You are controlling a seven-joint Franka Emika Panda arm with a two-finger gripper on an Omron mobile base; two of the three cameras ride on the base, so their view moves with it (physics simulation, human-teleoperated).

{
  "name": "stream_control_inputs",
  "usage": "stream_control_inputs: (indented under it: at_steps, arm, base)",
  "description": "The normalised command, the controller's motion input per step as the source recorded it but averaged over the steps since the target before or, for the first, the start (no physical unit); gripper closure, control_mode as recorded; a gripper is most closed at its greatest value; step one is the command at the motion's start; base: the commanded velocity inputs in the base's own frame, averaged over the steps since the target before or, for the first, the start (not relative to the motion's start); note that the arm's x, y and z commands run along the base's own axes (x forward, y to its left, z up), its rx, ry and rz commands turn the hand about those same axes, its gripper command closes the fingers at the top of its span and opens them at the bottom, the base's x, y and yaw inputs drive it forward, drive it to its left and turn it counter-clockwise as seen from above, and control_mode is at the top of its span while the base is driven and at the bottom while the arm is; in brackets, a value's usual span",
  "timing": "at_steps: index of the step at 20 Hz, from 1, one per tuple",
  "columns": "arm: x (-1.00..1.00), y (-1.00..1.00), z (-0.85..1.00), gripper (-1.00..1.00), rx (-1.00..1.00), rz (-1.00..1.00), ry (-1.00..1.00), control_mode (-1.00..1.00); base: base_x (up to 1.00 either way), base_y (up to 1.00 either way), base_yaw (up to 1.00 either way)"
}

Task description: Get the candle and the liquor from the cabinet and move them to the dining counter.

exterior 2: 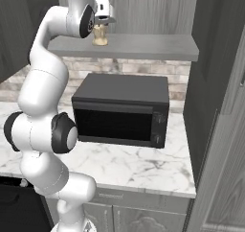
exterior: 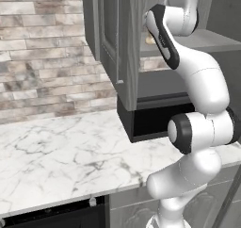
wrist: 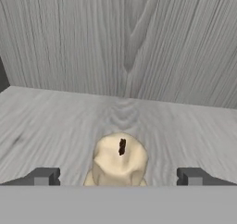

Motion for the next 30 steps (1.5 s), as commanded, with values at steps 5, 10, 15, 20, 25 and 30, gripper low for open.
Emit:
stream_control_inputs:
  at_steps: [5, 10, 15, 20, 25, 30]
  arm:
    - [0.01, 0.00, -0.02, -1.00, 0.00, 0.00, 0.00, -1.00]
    - [0.06, 0.00, -0.10, -1.00, 0.00, 0.00, 0.00, -1.00]
    - [0.12, 0.04, -0.05, -1.00, 0.00, 0.00, 0.00, -1.00]
    - [0.14, 0.06, -0.02, -1.00, 0.00, 0.00, 0.01, -1.00]
    - [0.12, 0.01, -0.08, -1.00, 0.00, 0.00, 0.00, -1.00]
    - [0.06, 0.00, -0.13, -1.00, 0.00, 0.00, 0.00, -1.00]
  base:
    - [0.00, 0.00, 0.00]
    - [0.00, 0.00, 0.00]
    - [0.00, 0.00, 0.00]
    - [0.00, 0.00, 0.00]
    - [0.00, 0.00, 0.00]
    - [0.00, 0.00, 0.00]
